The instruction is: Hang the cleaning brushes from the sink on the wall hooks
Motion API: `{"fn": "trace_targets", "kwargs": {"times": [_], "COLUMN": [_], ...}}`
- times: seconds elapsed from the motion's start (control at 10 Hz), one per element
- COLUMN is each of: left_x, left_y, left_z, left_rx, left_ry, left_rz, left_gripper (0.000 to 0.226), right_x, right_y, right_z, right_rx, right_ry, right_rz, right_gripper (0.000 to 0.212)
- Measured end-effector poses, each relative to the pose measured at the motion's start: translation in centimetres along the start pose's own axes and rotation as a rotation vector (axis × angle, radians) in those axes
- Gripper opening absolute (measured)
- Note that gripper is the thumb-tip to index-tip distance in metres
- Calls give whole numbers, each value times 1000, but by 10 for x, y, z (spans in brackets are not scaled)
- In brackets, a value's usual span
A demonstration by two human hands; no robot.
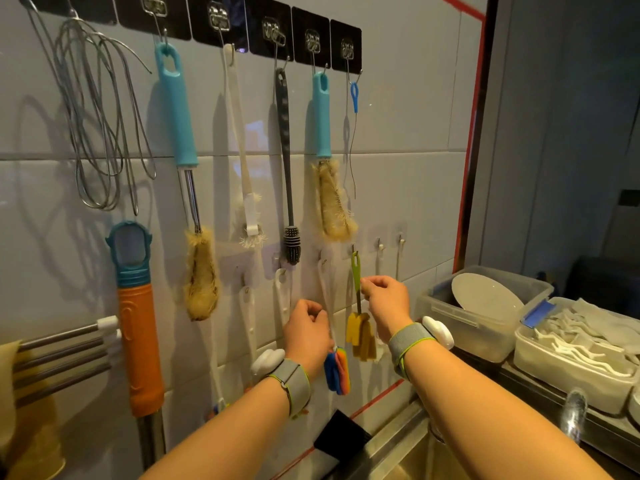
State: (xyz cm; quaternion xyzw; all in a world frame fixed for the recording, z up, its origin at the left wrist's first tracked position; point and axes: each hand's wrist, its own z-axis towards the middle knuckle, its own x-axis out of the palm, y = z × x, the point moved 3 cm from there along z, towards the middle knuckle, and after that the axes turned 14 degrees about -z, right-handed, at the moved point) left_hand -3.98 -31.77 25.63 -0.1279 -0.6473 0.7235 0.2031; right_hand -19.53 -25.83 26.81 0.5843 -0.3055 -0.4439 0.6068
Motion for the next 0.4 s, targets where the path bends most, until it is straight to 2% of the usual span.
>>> {"fn": "trace_targets", "kwargs": {"times": [0.1,0.2,0.3,0.4], "left_x": [-3,3,28,60], "left_y": [-10,-28,-40,-45], "left_z": [-7,-20,-32,-46], "left_rx": [91,211,343,445], "left_ry": [45,192,359,481], "left_rz": [154,323,499,689], "left_gripper": [10,13,17,29], "right_x": [-26,-65,-115,-162], "right_y": [-2,0,8,15], "right_z": [-13,-37,-63,-88], "right_rx": [-72,-178,-338,-421], "right_ry": [-45,-33,-30,-107], "right_rz": [-107,-411,-845,-1234], "right_gripper": [14,20,40,57]}}
